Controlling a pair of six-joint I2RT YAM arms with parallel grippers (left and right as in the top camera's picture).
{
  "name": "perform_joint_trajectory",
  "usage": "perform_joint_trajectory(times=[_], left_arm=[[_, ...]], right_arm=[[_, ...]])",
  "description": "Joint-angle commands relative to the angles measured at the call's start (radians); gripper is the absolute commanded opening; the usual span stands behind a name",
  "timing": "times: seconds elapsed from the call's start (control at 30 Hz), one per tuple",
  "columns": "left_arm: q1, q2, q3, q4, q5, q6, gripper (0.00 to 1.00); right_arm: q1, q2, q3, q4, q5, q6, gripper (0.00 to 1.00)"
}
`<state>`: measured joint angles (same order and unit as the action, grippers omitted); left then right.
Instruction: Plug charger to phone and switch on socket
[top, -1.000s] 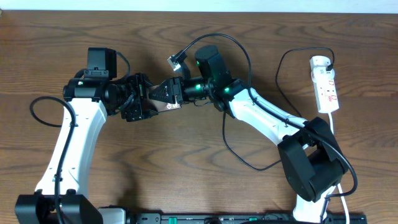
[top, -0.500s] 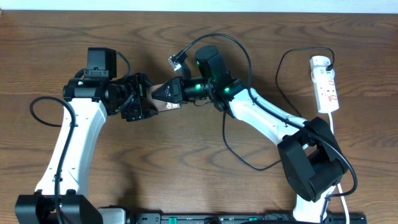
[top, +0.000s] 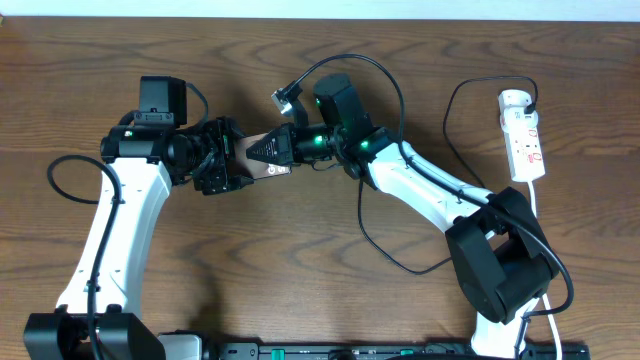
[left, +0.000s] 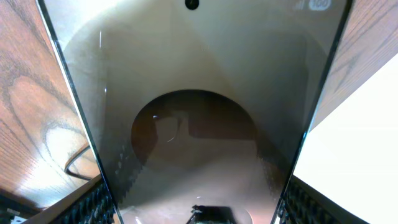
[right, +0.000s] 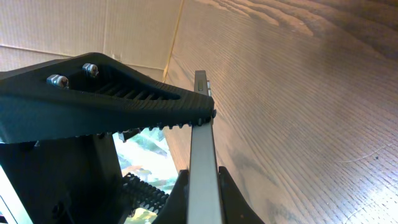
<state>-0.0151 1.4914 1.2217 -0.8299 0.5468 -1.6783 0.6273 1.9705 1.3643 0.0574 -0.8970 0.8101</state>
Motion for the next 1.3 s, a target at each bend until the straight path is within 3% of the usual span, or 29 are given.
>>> perform_joint_trajectory(times=[0.0, 0.03, 0.17, 0.27, 0.63, 0.8, 1.27], left_arm=[[-0.002, -0.008, 0.013, 0.0, -0.001, 0.025, 0.08], [-0.003, -0.008, 0.013, 0.0, -0.006, 0.028, 0.13], [-0.002, -0.008, 0.013, 0.0, -0.013, 0.032, 0.69], [-0.002, -0.008, 0.013, 0.0, -0.012, 0.035, 0.88], [-0.002, -0.009, 0.013, 0.013, -0.011, 0.119, 0.91], [-0.002, -0.016, 0.013, 0.121, 0.032, 0.3, 0.91], [-0.002, -0.158, 0.013, 0.276, 0.085, 0.622, 0.91]], right_arm=[[0.016, -0.004, 0.016, 0.01, -0.037, 0.006, 0.01], [0.016, -0.004, 0.016, 0.01, -0.037, 0.005, 0.01], [0.016, -0.004, 0.016, 0.01, -0.037, 0.006, 0.01], [0.016, -0.004, 0.016, 0.01, -0.037, 0.005, 0.01], [0.013, -0.004, 0.016, 0.01, -0.037, 0.005, 0.01], [0.002, -0.004, 0.016, 0.01, -0.036, 0.005, 0.01], [-0.111, -0.004, 0.016, 0.004, -0.047, 0.077, 0.01]])
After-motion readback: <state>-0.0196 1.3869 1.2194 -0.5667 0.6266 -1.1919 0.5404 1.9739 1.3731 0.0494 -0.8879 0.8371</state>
